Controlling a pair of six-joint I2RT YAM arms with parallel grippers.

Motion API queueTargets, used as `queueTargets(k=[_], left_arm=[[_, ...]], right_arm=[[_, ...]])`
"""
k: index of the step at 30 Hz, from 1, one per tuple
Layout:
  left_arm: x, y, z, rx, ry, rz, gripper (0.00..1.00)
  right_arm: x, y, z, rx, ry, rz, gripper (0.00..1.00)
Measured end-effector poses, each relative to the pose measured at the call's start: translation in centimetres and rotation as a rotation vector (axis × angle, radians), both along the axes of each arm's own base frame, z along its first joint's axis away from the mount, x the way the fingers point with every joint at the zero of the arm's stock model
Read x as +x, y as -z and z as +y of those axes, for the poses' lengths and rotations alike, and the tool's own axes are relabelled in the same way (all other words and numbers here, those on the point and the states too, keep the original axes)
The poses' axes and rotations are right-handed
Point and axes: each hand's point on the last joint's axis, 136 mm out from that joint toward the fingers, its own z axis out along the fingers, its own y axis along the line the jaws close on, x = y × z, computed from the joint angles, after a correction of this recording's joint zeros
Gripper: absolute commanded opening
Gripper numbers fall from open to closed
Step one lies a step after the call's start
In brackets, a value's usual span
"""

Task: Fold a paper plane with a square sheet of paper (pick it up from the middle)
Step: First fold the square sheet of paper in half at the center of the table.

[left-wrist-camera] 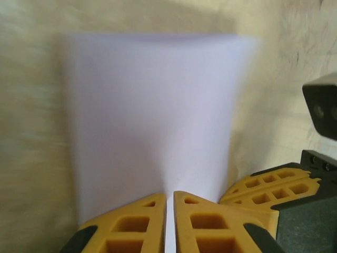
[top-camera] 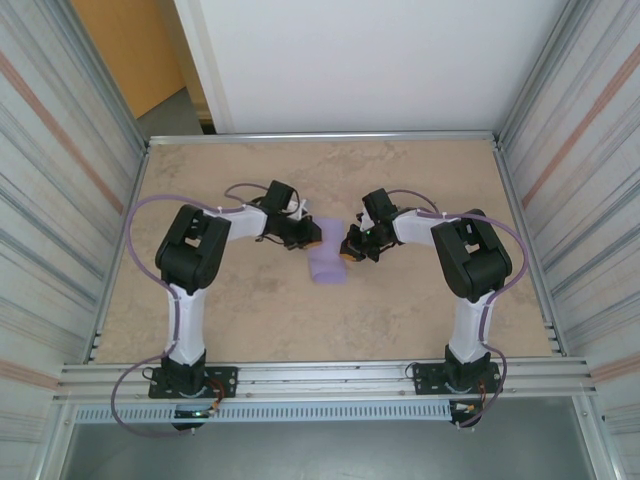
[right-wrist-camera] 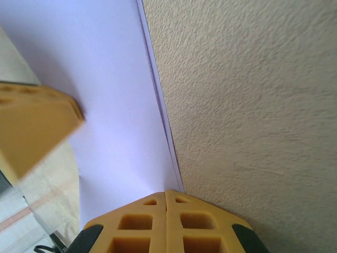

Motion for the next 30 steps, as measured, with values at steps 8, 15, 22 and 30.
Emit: queueTargets(k=[8,15,22,30], left_arm=[[1.3,-0.1,6.0,0.014,-0.104,-0.007,0.14],[0.3,-3.7,2.9,-0.034,-0.049,-0.11,0.14],[-0.3,-2.7,-3.4,-0.071,0.048,-0.109,0.14],[2.2,-0.4,-1.6,-0.082,-0.011,-0.046,0.14]], right_arm=[[0.0,0.0,0.0,0.012,-0.004,-0.004,0.03],[0.1,0.0,0.0,0.016,-0.013,-0.012,0.03],[0.1,0.0,0.0,0.016,-0.015,-0.013,0.03],[0.0,0.1,0.0,0.017,-0.015,-0.013,0.03]])
